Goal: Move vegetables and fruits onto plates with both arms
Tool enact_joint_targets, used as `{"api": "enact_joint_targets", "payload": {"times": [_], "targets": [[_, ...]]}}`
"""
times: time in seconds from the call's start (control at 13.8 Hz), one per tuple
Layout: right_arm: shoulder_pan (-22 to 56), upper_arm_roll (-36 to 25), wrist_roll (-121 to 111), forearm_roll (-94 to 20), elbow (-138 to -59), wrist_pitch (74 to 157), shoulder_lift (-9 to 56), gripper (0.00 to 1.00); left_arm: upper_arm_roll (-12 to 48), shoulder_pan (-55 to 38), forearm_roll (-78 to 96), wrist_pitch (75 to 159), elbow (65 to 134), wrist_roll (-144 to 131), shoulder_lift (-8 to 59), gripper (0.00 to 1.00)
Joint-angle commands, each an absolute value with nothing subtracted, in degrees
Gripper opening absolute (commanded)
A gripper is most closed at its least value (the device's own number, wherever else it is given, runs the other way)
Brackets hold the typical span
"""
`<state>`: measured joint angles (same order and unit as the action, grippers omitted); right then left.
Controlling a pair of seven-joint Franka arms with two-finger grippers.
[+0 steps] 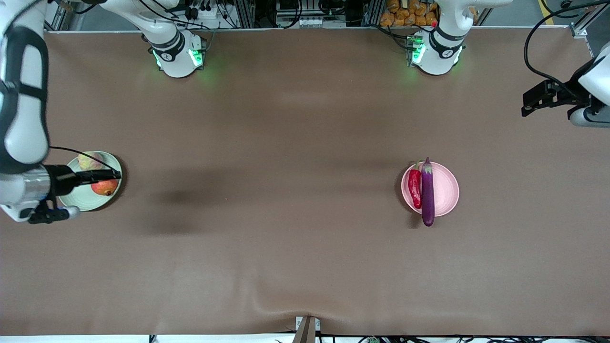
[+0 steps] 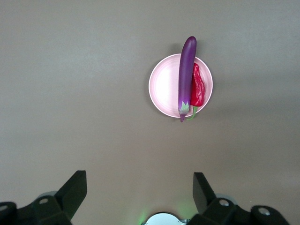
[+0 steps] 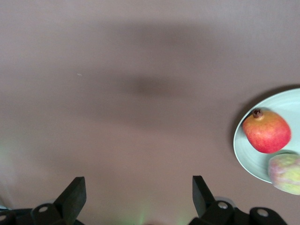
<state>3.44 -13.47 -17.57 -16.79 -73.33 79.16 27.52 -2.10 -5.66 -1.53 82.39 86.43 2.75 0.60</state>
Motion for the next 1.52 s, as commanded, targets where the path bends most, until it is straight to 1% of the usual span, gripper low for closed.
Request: {"api": "enact_joint_targets", "payload": {"times": [0.0, 0.07, 0.29, 0.43, 0.58, 0.72, 0.87, 1.01, 1.09, 1.45], "targets": [[2.72, -13.27, -17.84, -17.23, -67.42, 76.03, 27.08, 1.0, -1.76, -4.57, -0.7, 80.33, 84.55, 4.12, 0.88, 1.0], [3.33, -13.36, -17.58, -15.75, -66.54, 74.98, 24.72, 1.0, -1.5, -4.14, -0.79, 80.42, 84.64, 4.91, 0.79, 1.0], [7.11, -12.92, -15.05, -4.96, -67.05, 72.17, 16.2, 1.0, 2.8, -0.71, -0.79, 80.33, 84.64, 5.19, 0.88, 1.0], [6.42, -12.31, -11.61, -3.96, -69.59, 70.23, 11.54, 1.0, 3.08, -0.97, -0.7, 80.33, 84.64, 4.84, 0.88, 1.0], [6.15, -12.31, -11.43, -2.82, -78.01, 72.84, 4.69, 1.0, 3.16, -1.66, -0.44, 80.33, 84.46, 3.52, 1.14, 1.0], [5.63, -12.22, -11.16, -2.37, -83.82, 75.23, -0.77, 1.0, 3.16, -2.11, -0.18, 80.33, 84.29, 3.25, 1.14, 1.0], [5.36, -11.0, -6.36, -1.85, -84.64, 74.8, -2.37, 1.0, 3.16, -2.11, -0.18, 80.25, 84.29, 3.43, 1.06, 1.0], [2.65, -5.22, -0.28, 0.08, -86.39, 75.14, -3.77, 1.0, 3.16, -2.02, -0.18, 80.24, 84.29, 3.43, 0.97, 1.0], [1.16, -3.27, -0.18, 1.04, -86.92, 75.41, -4.39, 1.0, 3.16, -2.02, -0.18, 80.24, 84.29, 3.43, 0.88, 1.0], [-2.02, -3.51, -4.82, 0.79, -90.96, 76.37, -7.29, 1.0, 3.16, -1.93, -0.18, 80.07, 84.37, 3.52, 0.7, 1.0]]}}
